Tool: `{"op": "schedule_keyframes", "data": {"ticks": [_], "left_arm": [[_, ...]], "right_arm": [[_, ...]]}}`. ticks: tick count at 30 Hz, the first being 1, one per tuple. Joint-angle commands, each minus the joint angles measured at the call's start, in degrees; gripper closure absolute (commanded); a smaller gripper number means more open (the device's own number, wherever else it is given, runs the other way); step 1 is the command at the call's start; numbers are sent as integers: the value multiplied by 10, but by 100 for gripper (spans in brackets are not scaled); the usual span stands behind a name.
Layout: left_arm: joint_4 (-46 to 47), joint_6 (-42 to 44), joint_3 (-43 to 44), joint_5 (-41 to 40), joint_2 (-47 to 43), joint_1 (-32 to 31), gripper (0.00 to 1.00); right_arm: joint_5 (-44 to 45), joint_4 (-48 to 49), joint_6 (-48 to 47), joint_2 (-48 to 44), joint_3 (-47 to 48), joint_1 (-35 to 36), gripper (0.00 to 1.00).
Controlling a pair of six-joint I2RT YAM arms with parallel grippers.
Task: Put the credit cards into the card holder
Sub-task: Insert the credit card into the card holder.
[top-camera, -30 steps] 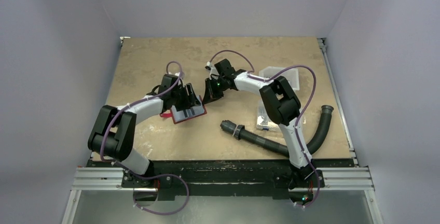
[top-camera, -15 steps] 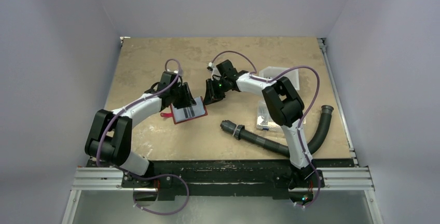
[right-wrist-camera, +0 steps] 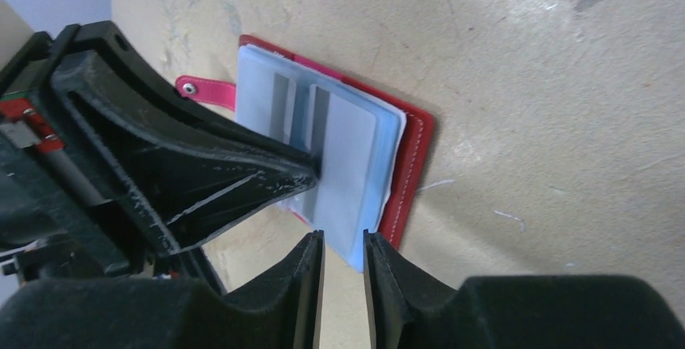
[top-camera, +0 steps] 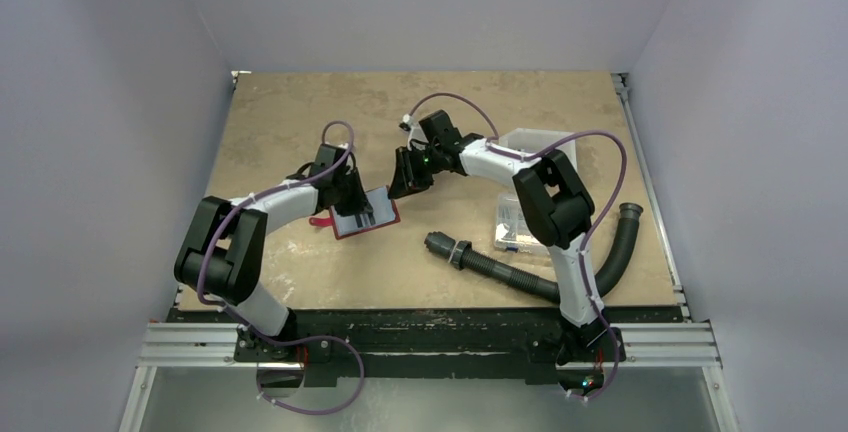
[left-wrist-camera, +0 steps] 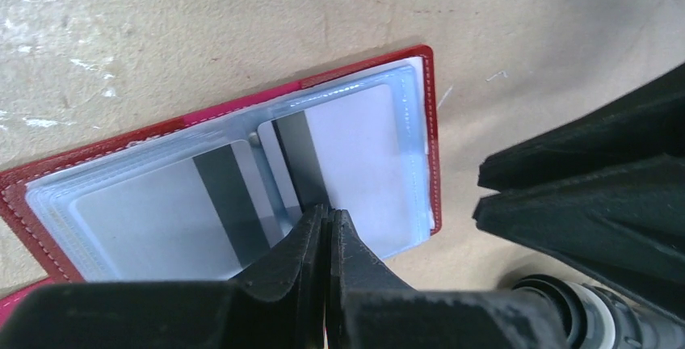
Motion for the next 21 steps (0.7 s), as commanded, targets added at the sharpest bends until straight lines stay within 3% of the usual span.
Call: {"op": "schedule_keyframes", "data": {"ticks": [1, 8, 21], "left_arm": [[-4, -2, -12, -37, -7, 2, 100], [1, -10, -36, -49, -7, 7, 100], [1, -12, -60, -55, -15, 15, 100]], "right_arm": [[-47, 30, 16, -9, -2, 8, 67], [-82, 63, 36, 22, -3, 9, 65], [-54, 59, 28, 41, -19, 9, 62]]}}
